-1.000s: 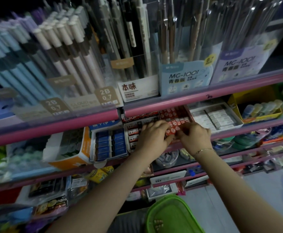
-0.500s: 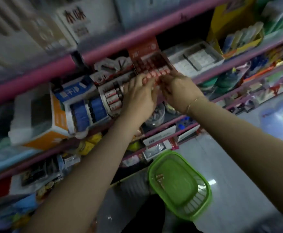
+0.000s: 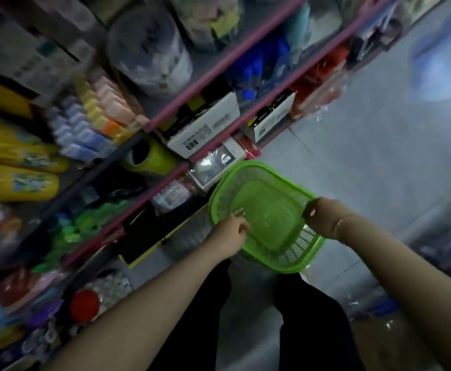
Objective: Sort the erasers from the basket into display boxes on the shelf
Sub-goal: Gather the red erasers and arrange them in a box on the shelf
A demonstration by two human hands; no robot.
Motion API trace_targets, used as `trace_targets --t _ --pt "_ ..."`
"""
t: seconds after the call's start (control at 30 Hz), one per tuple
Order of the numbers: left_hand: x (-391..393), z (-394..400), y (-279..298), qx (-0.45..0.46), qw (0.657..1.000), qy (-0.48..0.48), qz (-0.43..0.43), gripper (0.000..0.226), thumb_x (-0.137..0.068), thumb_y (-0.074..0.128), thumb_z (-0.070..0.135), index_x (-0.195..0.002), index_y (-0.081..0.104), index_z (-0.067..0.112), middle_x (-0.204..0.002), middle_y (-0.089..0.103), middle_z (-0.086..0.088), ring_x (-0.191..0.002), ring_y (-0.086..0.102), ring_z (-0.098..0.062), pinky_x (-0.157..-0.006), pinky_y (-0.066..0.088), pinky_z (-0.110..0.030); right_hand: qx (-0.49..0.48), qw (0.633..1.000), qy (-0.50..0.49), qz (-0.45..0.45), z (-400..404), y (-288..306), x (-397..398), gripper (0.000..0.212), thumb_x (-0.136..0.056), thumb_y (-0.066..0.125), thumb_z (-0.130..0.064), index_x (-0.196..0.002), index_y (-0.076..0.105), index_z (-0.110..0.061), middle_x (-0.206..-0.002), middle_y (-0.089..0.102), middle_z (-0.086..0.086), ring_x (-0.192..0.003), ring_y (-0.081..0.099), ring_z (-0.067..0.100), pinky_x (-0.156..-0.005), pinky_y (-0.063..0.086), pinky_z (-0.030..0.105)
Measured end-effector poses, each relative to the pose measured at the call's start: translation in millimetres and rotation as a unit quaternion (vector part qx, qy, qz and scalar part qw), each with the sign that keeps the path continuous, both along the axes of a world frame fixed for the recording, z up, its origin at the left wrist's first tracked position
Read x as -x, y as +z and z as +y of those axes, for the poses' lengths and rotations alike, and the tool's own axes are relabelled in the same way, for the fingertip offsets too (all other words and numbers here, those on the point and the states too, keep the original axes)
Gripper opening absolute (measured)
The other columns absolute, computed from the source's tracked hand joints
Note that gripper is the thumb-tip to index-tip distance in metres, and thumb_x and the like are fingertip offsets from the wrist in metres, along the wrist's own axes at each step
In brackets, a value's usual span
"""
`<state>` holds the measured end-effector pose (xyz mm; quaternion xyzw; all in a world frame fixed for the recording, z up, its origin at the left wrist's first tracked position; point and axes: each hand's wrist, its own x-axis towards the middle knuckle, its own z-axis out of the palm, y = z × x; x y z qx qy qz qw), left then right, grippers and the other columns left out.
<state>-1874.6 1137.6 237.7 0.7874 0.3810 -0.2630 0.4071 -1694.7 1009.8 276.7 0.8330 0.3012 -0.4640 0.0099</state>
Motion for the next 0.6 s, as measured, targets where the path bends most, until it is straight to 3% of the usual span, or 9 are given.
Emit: trace_targets --t 0.07,0.17,0.37,0.47,0.6 --pt "10 4 -76 -0.004 0.998 -0.045 0.049 0.024 -0.09 0.052 0.004 -0.107 0.069 0.007 -0.12 0.065 -0.013 -0.113 0.059 -0.026 -0.089 0.042 -0.023 0.056 0.997 0.024 0.048 -4 -79 22 0.033 -0.092 0.044 -0.017 -0.117 0.063 -0.008 -0.122 0.062 0.013 -0.114 0.057 0.028 -0.09 0.044 0.027" --pt "7 21 -187 -0.044 0.986 -0.13 0.094 0.025 -0.09 0.055 0.012 -0.112 0.064 0.004 -0.119 0.063 -0.017 -0.108 0.06 -0.031 -0.085 0.045 -0.029 0.059 0.993 -0.013 0.103 10 -204 54 0.036 -0.094 0.042 -0.014 -0.125 0.058 -0.005 -0.13 0.056 0.014 -0.121 0.053 0.029 -0.101 0.042 0.032" --pt "-17 49 -380 -0.135 0.935 -0.27 0.187 0.032 -0.096 0.046 0.016 -0.125 0.052 0.003 -0.13 0.051 -0.018 -0.117 0.054 -0.035 -0.096 0.044 -0.041 0.02 0.99 -0.003 0.139 56 -417 118 0.038 -0.097 0.044 -0.024 -0.129 0.052 -0.005 -0.132 0.053 0.015 -0.121 0.052 0.027 -0.096 0.04 0.03" --pt "-25 48 -452 -0.177 0.895 -0.321 0.253 0.036 -0.097 0.046 0.013 -0.131 0.051 0.004 -0.139 0.049 -0.014 -0.124 0.051 -0.031 -0.097 0.044 -0.041 0.022 0.988 0.006 0.155 75 -493 137 0.038 -0.097 0.048 -0.027 -0.13 0.051 -0.01 -0.133 0.053 0.01 -0.12 0.052 0.024 -0.098 0.038 0.028" --pt "-27 39 -502 -0.23 0.865 -0.32 0.311 0.039 -0.099 0.038 0.012 -0.137 0.047 0.007 -0.144 0.045 -0.011 -0.13 0.046 -0.028 -0.099 0.044 -0.043 -0.008 0.992 -0.015 0.128 77 -541 150 0.036 -0.094 0.052 -0.03 -0.127 0.054 -0.017 -0.131 0.056 0.007 -0.119 0.053 0.023 -0.102 0.04 0.034"
